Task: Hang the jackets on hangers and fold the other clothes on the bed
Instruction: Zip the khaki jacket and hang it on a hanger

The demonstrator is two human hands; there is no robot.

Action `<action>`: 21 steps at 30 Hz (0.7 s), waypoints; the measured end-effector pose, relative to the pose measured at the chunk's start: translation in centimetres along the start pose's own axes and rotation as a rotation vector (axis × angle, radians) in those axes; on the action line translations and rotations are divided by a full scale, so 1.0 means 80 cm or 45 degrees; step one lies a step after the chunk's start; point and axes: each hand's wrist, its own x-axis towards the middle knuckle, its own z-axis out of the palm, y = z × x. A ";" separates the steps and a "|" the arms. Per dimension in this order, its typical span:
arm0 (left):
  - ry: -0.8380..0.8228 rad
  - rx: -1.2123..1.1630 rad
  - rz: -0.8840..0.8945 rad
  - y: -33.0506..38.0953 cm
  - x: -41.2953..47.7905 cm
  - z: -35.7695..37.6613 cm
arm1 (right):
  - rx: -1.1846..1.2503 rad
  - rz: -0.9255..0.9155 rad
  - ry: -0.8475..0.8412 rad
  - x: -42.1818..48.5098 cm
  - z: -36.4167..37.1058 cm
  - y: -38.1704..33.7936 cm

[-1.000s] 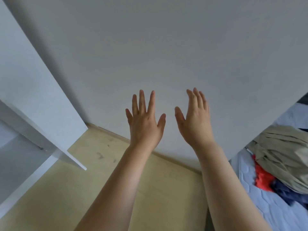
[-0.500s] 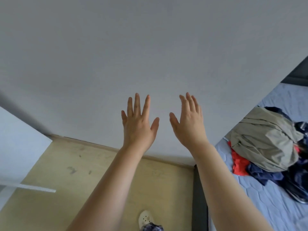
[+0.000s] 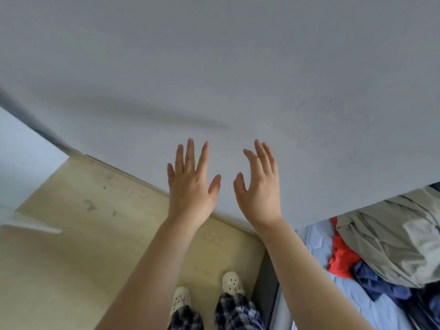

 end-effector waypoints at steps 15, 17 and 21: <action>0.111 -0.154 -0.007 -0.068 -0.037 0.343 | -0.136 -0.218 -0.060 -0.108 0.219 0.252; 0.103 -0.151 -0.009 -0.076 -0.046 0.390 | -0.156 -0.232 -0.054 -0.129 0.244 0.286; 0.100 -0.150 0.019 -0.076 -0.068 0.462 | -0.182 -0.226 -0.026 -0.167 0.271 0.342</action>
